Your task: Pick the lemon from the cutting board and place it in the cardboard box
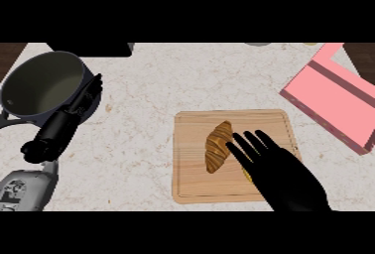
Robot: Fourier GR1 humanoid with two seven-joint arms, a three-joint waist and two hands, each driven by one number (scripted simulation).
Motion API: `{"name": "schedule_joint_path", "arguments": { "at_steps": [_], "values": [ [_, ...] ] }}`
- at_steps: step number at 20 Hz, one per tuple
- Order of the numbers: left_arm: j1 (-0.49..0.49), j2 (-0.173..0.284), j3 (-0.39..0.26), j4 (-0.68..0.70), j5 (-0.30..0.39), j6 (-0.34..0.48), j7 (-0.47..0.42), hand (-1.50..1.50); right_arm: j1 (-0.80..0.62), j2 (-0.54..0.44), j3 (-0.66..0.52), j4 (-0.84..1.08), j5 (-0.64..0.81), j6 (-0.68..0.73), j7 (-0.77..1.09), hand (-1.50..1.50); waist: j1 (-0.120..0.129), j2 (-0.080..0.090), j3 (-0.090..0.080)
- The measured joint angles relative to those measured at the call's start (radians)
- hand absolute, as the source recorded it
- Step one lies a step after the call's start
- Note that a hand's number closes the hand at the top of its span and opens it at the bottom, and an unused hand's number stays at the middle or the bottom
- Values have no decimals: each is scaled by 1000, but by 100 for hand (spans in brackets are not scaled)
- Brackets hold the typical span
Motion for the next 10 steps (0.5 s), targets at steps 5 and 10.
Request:
{"name": "schedule_joint_path", "arguments": {
  "at_steps": [5,10],
  "values": [
    [0,-29,10,-15,-26,-12,15,0,24,28,-8,53,91,-15,-46,-150,-1,0,0],
    [10,-35,36,-21,-40,-38,6,0,37,36,-51,116,128,-31,-140,-150,-1,0,0]
  ]
}}
